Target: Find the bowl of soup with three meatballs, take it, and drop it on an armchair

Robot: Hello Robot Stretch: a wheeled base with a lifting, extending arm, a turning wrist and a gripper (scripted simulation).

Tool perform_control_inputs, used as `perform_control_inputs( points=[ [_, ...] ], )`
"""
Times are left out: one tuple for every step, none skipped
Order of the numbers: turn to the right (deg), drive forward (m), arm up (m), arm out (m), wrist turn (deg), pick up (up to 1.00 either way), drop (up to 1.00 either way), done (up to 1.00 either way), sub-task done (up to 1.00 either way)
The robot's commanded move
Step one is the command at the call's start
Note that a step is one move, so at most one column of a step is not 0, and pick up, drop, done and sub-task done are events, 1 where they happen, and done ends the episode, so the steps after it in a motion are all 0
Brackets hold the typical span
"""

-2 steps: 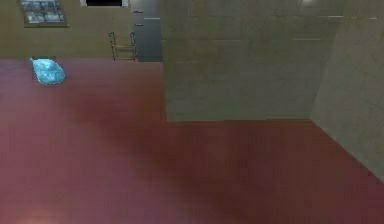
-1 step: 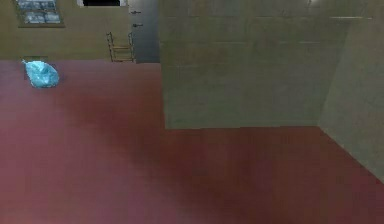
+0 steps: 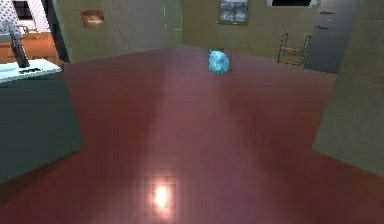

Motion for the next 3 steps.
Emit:
perform_control_inputs(
  points=[
    [-15.0,0.0,0.0,0.0,0.0,0.0,0.0,0.0,0.0],
    [0.0,1.0,0.0,0.0,0.0,0.0,0.0,0.0,0.0],
    [-3.0,0.0,0.0,0.0,0.0,0.0,0.0,0.0,0.0]
  ],
)
